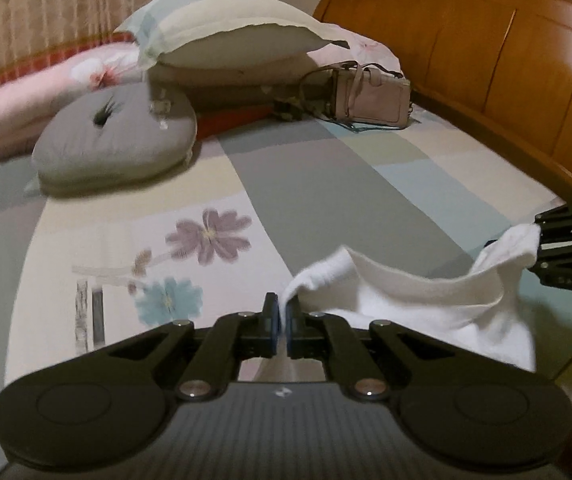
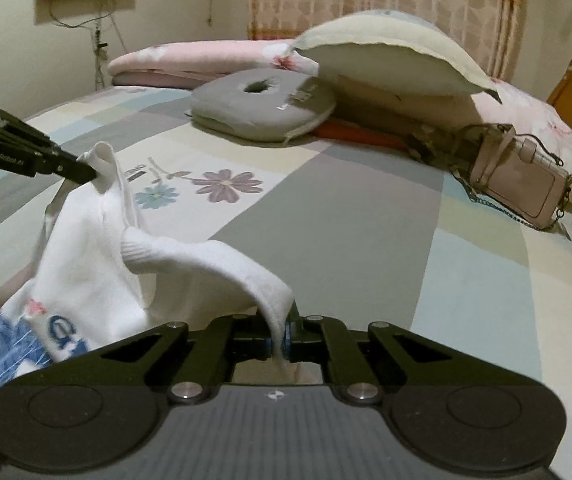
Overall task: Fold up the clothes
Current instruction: 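Close the left gripper on the shirt collar while the right gripper grasps the collar, then lift the shirt by the collar with both grippers and lay it flat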
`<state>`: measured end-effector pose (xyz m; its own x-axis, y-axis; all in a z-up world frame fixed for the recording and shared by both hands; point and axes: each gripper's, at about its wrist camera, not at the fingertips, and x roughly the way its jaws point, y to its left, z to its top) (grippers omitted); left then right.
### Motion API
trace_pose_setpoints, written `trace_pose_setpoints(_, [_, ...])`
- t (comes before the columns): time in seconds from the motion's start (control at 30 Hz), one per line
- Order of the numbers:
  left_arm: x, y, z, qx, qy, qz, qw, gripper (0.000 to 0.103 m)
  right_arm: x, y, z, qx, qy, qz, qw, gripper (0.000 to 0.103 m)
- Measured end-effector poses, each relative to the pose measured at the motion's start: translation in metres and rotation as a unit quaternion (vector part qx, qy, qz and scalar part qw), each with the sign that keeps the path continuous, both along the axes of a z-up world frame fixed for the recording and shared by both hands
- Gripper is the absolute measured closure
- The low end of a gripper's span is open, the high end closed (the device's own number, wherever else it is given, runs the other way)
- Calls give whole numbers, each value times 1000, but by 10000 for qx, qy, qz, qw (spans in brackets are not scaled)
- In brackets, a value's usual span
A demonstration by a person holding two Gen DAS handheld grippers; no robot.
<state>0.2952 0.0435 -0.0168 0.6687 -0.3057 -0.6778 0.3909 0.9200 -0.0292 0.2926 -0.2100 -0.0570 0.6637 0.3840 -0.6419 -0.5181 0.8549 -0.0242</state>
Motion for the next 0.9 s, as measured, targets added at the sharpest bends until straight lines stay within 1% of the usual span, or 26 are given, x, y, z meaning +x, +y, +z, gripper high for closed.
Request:
trace_pose_setpoints(0.23, [64, -13, -10, 368, -58, 56, 9993, 102, 70, -10, -11, -114, 371, -531, 9978, 95])
trace_pose_setpoints(0.3, [83, -13, -14, 445, -40, 120, 9989, 102, 89, -14, -15, -212, 438, -695, 9964, 95])
trace_pose_setpoints(0.43, [123, -15, -25, 596, 54, 223, 9980, 102, 127, -22, -22, -244, 605, -1001, 9928, 96])
trace_pose_setpoints(0.57, [156, -22, -38, 805, 5, 193, 9966, 102, 151, -22, -26, -296, 612, -1188, 9906, 97])
trace_pose_setpoints(0.73, [178, -27, -62, 815, 212, 284, 9960, 102, 178, -14, -35, -437, 735, -1378, 9868, 97])
trace_pose_setpoints(0.77, [181, -28, -69, 780, 359, 250, 9960, 99, 182, -13, -38, -450, 775, -1408, 9860, 97])
trace_pose_setpoints(0.83, [182, -27, -76, 758, 500, 257, 9955, 90, 188, -12, -44, -429, 869, -1432, 9849, 96])
trace_pose_setpoints(0.87, [181, -27, -79, 746, 550, 260, 9954, 91, 189, -11, -47, -416, 932, -1429, 9845, 96])
trace_pose_setpoints(0.9, [177, -26, -79, 778, 546, 214, 9952, 91, 189, -11, -49, -391, 994, -1406, 9843, 92])
